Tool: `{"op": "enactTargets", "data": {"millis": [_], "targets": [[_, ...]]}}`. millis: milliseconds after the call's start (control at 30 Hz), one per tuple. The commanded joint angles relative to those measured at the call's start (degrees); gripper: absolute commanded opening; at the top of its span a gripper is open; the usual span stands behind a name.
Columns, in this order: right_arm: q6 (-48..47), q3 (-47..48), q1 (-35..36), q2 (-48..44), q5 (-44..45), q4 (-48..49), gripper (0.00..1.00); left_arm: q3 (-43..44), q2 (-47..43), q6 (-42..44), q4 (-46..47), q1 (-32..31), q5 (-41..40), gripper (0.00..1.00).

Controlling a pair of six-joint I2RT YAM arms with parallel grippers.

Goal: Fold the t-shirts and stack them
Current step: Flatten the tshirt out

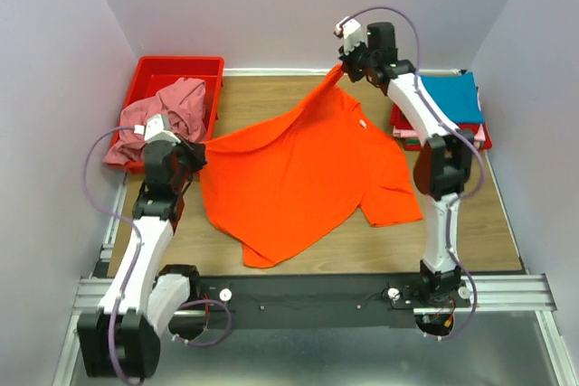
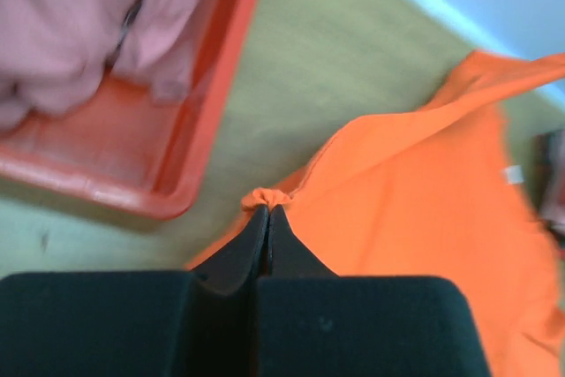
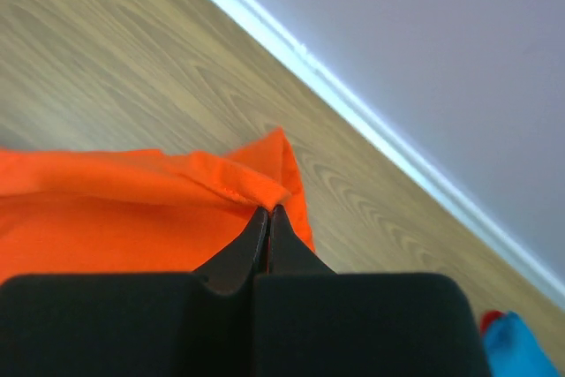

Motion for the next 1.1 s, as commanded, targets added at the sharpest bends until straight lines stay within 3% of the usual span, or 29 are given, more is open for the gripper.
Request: {"op": "enactTargets", "data": {"millis": [0,167,333,533,733,933,1067], "targets": [[-3.3,-5.2,-0.1,-18.3,-4.9,1.3,0.0,6.2,-12.2,3.6,-0.4,0.2,6.8,0.0],[-5.5,-11.5,0.0,-36.1,-7.8,-2.3,0.0,13.6,-25.2,4.1,-3.0,0.2,11.1,0.0],[-5.5,-3.7,-0.1,-49.6,-6.0,-8.4,0.0,22.9,-30.2,0.4,-1.2,0.2,15.5,0.0],[-4.0,10.9,-0.1,-55.9,-2.1,-9.3,0.0,38.4,-29.9,-2.0,-0.1,0.2,17.4,0.0],[-3.8,16.0,-0.1,-57.2,1.1,-6.8,0.0,50.7,-27.6,-2.5,-0.1,0.2,16.7,0.0],[-5.3,12.6,0.0,-55.8,2.6,-6.1,0.0,49.7,-27.3,-2.7,-0.2,0.6,16.0,0.0],[-5.9,3.4,-0.1,-54.3,2.5,-4.9,0.0,36.3,-30.9,-3.1,-0.4,0.6,15.5,0.0]]}}
